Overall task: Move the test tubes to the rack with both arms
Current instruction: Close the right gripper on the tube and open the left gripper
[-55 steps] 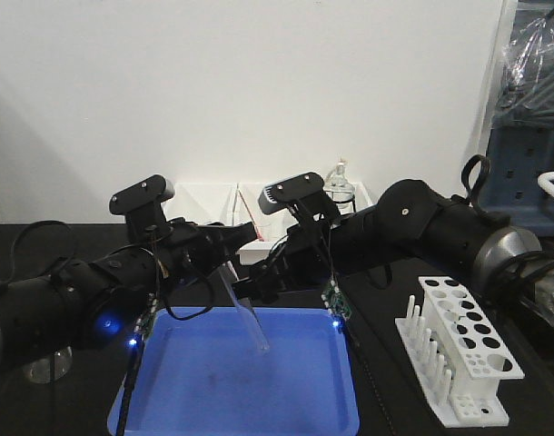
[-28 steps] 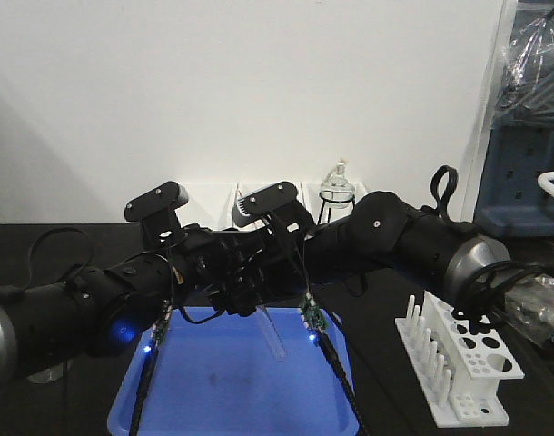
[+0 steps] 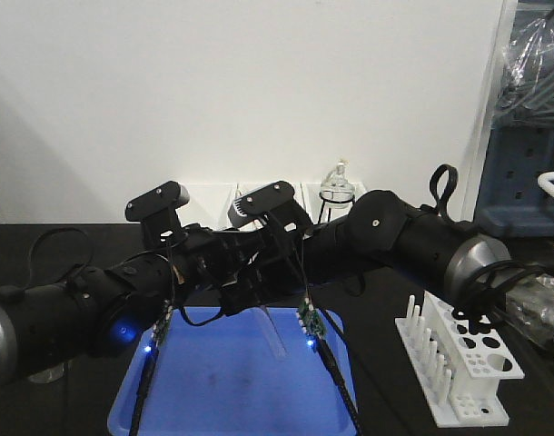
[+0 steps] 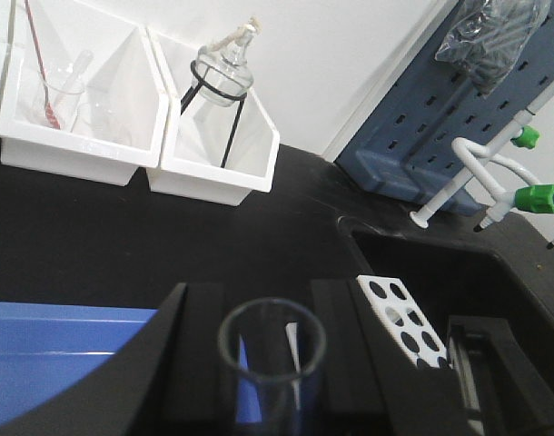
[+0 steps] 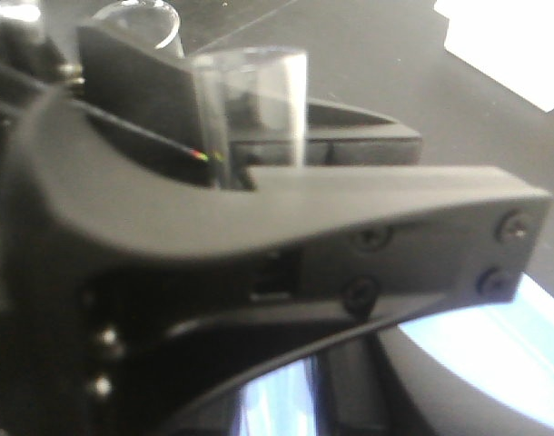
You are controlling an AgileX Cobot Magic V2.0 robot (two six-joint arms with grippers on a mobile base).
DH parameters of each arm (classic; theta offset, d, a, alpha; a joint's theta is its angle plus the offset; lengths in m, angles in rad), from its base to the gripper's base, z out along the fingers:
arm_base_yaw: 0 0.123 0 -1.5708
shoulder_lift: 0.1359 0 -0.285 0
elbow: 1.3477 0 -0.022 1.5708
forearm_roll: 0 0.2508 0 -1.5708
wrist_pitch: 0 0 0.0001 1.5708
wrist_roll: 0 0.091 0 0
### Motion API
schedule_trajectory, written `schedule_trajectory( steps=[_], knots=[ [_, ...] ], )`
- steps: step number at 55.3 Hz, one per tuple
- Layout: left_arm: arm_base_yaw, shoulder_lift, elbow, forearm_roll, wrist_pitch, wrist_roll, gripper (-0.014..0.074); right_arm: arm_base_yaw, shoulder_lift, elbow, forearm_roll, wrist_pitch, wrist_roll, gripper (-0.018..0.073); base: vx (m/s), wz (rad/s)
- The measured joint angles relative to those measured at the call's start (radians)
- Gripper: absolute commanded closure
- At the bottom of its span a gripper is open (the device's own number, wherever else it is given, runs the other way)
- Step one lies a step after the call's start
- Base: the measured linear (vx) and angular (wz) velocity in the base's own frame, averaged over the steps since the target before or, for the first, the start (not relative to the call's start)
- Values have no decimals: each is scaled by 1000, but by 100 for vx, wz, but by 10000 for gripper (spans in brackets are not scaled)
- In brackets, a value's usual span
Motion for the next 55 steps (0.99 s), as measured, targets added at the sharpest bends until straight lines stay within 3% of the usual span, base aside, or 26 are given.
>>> schedule_trajectory(
  steps=[9, 17, 25, 33, 39, 55],
  knots=[
    [0, 0, 0, 0, -9, 0, 584, 0, -3, 0, -1, 0, 0, 574, 0, 0],
    [0, 0, 0, 0, -9, 1, 514, 0, -3, 0, -1, -1, 0, 575, 0, 0],
    [0, 0, 0, 6, -10, 1, 355, 0, -3, 0, -1, -1, 0, 573, 0, 0],
    [5, 0, 0, 38, -13, 0, 128, 0, -3, 1, -1, -9, 0, 571, 0, 0],
    [24, -1, 0, 48, -21, 0, 20, 0, -3, 1, -3, -38, 6, 571, 0, 0],
    [61, -3, 0, 51, -26, 1, 12, -1, -3, 1, 1, -86, 25, 571, 0, 0]
  ],
)
